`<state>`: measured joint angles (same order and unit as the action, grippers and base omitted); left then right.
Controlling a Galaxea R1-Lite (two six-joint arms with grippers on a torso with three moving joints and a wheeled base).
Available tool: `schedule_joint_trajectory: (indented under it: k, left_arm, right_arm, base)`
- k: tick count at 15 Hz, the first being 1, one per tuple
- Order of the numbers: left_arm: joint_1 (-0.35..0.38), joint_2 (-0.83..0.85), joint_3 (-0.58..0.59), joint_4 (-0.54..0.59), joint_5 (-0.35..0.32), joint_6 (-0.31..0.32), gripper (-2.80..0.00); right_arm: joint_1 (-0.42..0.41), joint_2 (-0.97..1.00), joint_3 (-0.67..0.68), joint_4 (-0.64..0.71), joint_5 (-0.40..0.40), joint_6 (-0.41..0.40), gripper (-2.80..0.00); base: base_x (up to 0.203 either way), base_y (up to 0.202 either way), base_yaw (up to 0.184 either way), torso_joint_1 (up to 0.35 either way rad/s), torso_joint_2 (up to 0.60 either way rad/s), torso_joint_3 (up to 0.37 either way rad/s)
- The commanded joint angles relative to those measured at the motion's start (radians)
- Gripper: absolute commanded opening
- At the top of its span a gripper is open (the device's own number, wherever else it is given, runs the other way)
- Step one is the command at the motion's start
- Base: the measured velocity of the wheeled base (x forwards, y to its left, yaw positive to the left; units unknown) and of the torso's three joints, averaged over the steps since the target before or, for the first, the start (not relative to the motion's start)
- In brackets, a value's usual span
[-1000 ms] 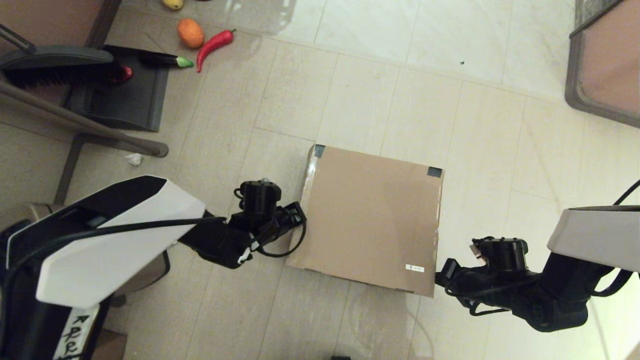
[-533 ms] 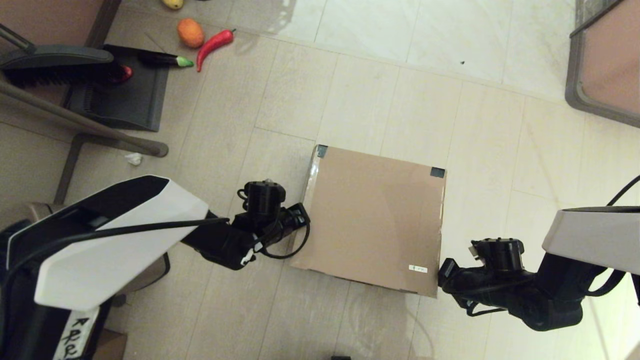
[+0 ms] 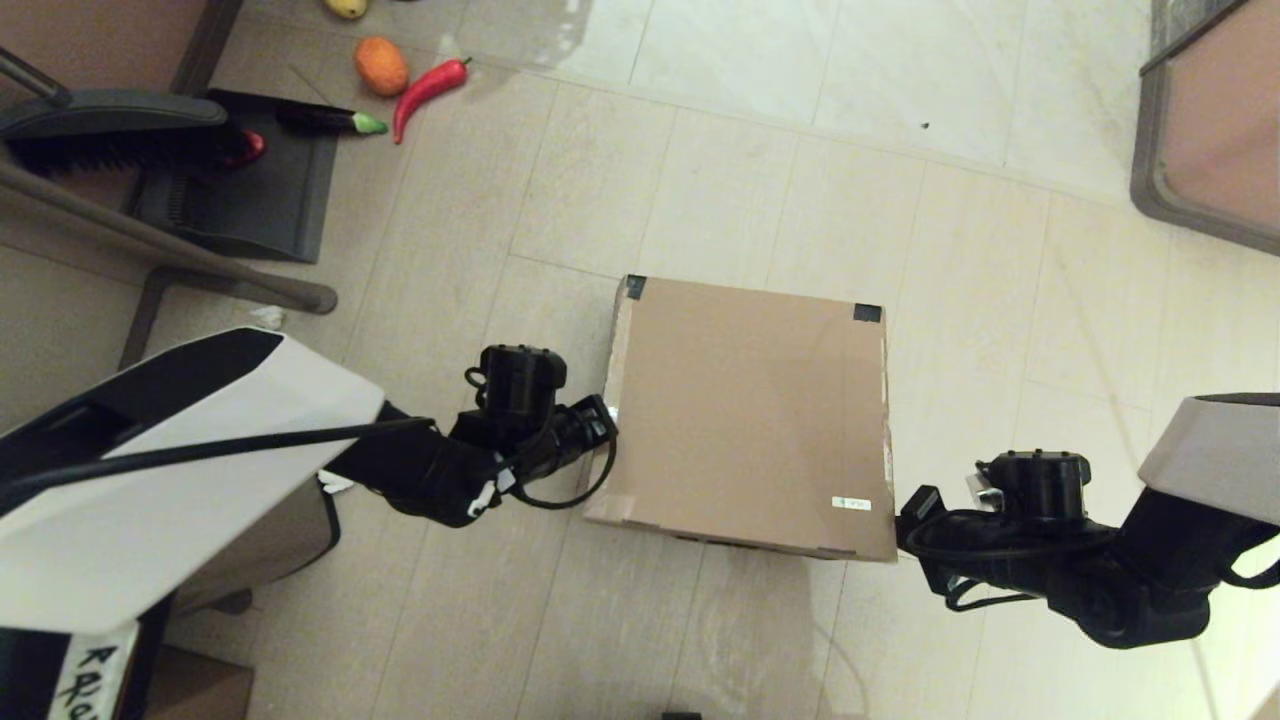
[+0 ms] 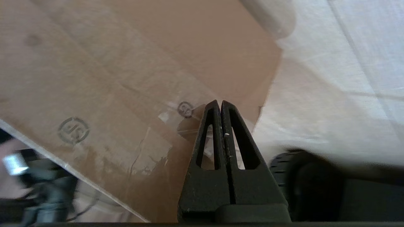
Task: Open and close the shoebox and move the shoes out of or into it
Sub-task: Open the shoe box
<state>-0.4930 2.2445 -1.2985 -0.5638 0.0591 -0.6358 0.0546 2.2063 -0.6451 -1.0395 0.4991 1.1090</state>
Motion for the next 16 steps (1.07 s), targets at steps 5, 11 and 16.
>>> schedule_joint_trajectory:
  k: [5,11,16]
  left_arm:
    - [-0.004,-0.049,0.04,-0.004,0.001,-0.004,-2.8]
    - [-0.007,-0.069,0.07,-0.005,0.022,-0.004,-2.8]
    - [-0.009,-0.111,0.102,-0.007,0.022,-0.004,-2.8]
  right_arm:
    - [-0.021,-0.082,0.059,-0.004,0.048,0.009,-2.8]
    - [-0.024,-0.134,0.11,-0.005,0.047,0.007,-2.8]
    - [-0.022,-0.18,0.126,-0.002,0.057,0.017,-2.8]
  base:
    - [0.0,0.0,0.0,0.0,0.0,0.0]
    - [0.0,0.0,0.0,0.0,0.0,0.0]
    - [0.0,0.0,0.0,0.0,0.0,0.0]
